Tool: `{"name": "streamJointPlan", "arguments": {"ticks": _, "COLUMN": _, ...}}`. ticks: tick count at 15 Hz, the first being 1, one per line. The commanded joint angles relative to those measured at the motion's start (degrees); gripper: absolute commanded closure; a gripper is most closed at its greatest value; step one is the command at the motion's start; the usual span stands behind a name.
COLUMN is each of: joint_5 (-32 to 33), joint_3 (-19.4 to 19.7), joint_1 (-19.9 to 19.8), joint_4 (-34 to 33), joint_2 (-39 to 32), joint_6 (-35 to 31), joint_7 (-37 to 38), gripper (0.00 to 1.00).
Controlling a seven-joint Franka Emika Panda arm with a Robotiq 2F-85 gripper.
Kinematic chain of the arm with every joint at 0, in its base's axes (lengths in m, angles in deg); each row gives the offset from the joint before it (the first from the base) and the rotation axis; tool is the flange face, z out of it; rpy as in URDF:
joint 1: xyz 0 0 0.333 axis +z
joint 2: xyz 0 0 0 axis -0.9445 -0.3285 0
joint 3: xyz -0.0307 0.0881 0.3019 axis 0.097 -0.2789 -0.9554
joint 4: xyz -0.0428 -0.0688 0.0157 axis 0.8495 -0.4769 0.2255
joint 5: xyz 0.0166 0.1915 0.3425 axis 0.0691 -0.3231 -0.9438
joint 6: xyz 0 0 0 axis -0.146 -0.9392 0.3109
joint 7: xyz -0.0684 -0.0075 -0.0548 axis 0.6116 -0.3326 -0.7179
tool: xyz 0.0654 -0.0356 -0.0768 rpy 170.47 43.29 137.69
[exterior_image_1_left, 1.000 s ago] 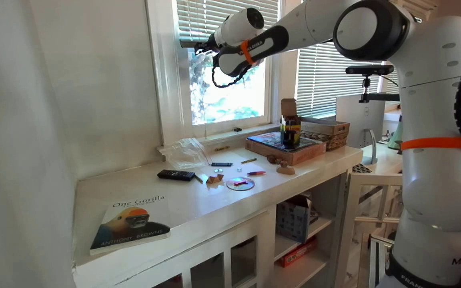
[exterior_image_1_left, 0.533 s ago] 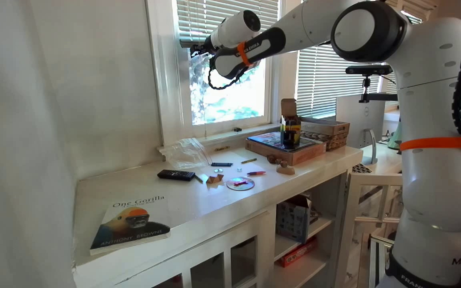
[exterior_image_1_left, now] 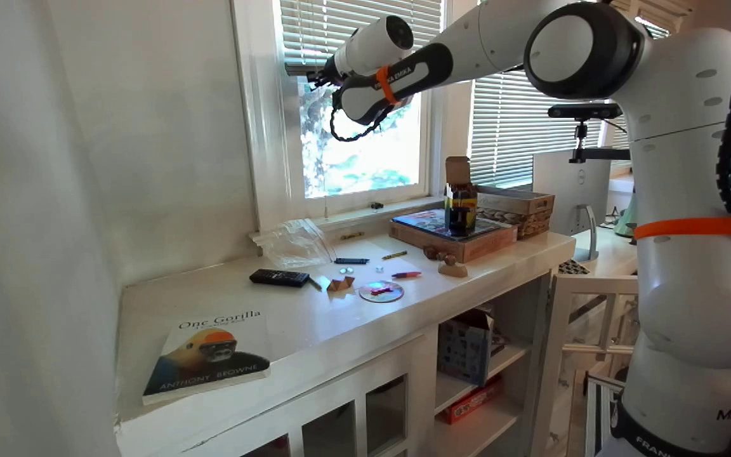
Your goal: Close the blinds
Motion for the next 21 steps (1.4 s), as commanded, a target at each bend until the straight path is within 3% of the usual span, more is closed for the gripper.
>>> {"name": "streamJointPlan", "arguments": {"ticks": 1, "joint_5": -0.1, "joint_3": 0.8, "joint_1": 0.5, "joint_4": -1.7, "joint_2": -1.3, "joint_6": -0.5, "joint_7": 1.2, "gripper": 1.00}}
{"name": "streamJointPlan", "arguments": {"ticks": 5, "joint_5": 0.5, "joint_3": 1.4, "joint_1": 1.1, "joint_4": -1.0, "joint_2": -0.4, "joint_6": 1.5, "joint_7": 1.1, "gripper": 1.00}}
{"name": "streamJointPlan", "arguments": {"ticks": 14, "joint_5": 0.8, "joint_3": -1.3, "joint_1": 0.1, "joint_4": 6.5, "joint_2": 6.9, "joint_6": 11.0, "joint_7": -5.3, "gripper": 1.00}}
{"name": "streamJointPlan", "arguments": {"ticks": 21, "joint_5": 0.3, "joint_3": -0.9, "joint_1": -1.8, "joint_4": 15.5, "joint_2": 14.2, "joint_6": 7.3, "joint_7": -13.8, "gripper": 1.00}}
